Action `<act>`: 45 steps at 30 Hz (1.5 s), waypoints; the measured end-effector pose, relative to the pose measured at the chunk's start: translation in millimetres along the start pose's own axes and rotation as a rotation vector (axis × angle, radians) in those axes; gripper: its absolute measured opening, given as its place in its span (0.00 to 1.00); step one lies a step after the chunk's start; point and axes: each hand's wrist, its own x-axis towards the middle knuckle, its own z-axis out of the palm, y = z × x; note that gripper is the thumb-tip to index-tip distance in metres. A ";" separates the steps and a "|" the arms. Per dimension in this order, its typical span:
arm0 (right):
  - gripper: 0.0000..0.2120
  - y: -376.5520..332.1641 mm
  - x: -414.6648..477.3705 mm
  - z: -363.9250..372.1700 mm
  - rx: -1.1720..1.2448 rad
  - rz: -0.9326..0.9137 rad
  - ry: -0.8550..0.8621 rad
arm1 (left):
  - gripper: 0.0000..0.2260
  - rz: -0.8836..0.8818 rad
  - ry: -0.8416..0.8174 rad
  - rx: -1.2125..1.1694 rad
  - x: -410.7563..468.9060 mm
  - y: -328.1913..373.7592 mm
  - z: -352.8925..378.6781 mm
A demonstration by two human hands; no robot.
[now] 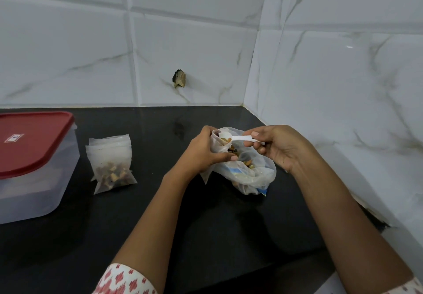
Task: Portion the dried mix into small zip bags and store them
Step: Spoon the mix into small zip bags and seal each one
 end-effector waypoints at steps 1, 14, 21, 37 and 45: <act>0.12 0.0 0.6 2.0 -0.019 -0.005 0.003 | 0.29 0.007 0.000 0.000 0.4 -0.4 0.2; 0.11 22.2 -7.1 12.6 -0.813 -0.771 0.116 | 0.24 0.015 0.069 -0.140 2.2 -14.8 3.6; 0.13 23.6 -9.0 9.0 -0.882 -0.929 0.127 | 0.25 0.008 0.091 -0.198 0.3 -12.8 4.7; 0.15 56.0 36.3 4.1 -1.076 -0.358 0.313 | 0.26 -0.257 -0.021 0.033 8.7 -13.9 -1.3; 0.13 49.9 38.4 7.8 -0.951 -0.369 0.210 | 0.26 -0.277 -0.010 -0.064 8.4 -15.2 -0.7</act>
